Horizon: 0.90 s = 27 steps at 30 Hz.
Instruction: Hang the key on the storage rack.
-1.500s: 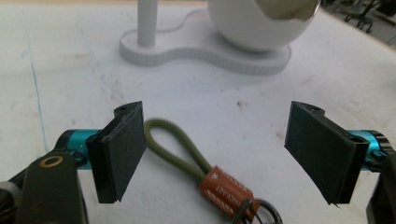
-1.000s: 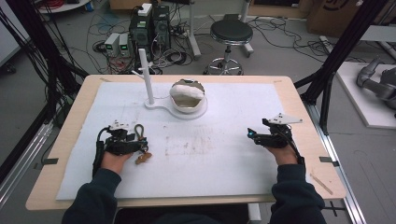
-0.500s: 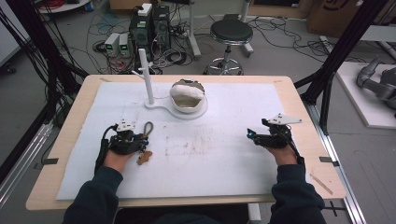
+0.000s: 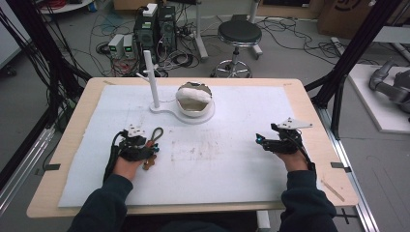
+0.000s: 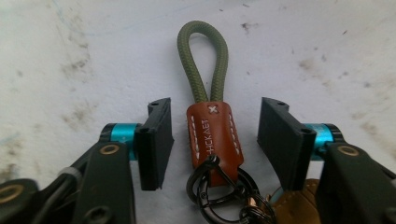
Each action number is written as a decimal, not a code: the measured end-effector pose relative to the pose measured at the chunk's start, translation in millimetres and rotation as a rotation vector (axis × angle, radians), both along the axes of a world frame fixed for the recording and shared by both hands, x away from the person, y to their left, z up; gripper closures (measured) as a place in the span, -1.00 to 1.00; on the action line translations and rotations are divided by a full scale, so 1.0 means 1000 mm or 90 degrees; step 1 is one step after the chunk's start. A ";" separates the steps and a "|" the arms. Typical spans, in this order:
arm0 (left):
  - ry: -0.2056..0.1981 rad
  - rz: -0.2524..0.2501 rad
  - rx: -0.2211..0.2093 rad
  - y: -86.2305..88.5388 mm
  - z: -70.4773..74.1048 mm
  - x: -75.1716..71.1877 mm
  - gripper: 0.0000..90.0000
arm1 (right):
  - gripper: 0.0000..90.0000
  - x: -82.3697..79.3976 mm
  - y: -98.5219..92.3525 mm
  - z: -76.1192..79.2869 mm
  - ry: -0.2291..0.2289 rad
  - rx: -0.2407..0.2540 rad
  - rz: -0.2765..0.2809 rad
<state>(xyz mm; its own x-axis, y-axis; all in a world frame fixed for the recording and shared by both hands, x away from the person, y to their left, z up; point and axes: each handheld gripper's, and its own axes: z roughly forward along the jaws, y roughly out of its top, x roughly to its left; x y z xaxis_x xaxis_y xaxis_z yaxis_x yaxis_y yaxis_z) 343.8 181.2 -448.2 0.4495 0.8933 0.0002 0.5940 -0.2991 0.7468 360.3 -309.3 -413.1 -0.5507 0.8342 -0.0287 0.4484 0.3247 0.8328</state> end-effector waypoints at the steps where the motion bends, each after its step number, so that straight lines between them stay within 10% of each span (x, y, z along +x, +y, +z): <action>1: 0.000 0.001 -0.001 0.000 0.000 0.000 0.03 | -0.48 0.000 0.000 0.000 0.000 -0.002 0.000; 4: -0.009 -0.040 0.002 -0.001 0.001 0.000 0.52 | -0.48 0.000 0.000 -0.001 -0.001 -0.002 0.001; 13: -0.007 -0.040 -0.068 0.007 0.005 0.002 0.61 | -0.48 0.000 -0.003 0.000 -0.002 0.001 -0.001; 27: -0.171 -0.043 -0.295 0.050 0.052 -0.007 0.61 | -0.48 -0.001 -0.004 0.000 -0.001 0.014 -0.004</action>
